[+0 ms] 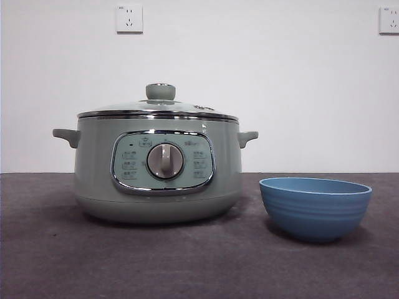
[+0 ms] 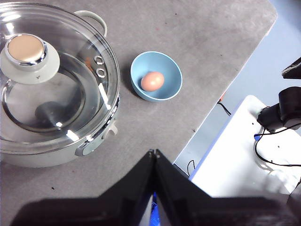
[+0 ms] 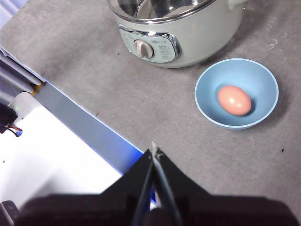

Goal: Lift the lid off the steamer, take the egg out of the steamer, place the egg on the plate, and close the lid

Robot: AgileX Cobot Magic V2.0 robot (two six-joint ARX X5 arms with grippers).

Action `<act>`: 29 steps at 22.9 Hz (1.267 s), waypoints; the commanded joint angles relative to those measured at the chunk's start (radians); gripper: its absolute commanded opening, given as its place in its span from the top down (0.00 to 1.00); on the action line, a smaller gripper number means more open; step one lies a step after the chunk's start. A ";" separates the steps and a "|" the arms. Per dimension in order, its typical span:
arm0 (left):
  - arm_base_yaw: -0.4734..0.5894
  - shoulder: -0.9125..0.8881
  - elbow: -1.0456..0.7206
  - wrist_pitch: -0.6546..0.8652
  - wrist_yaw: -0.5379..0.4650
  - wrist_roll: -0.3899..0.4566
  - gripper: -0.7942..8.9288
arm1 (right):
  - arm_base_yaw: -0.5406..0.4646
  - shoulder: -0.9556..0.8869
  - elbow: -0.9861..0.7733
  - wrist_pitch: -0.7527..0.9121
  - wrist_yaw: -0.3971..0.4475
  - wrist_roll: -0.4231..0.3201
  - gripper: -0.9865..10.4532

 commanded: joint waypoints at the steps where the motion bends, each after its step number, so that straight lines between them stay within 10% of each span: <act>1: -0.003 0.002 0.000 -0.018 0.000 0.012 0.92 | 0.001 0.000 0.005 0.002 0.001 0.008 0.91; 12: -0.002 0.002 -0.001 0.019 -0.003 0.012 0.92 | 0.001 0.000 0.005 0.002 0.001 0.008 0.91; 29: 0.218 -0.145 -0.006 0.576 -0.016 0.203 0.92 | 0.001 0.000 0.005 0.002 0.000 0.008 0.91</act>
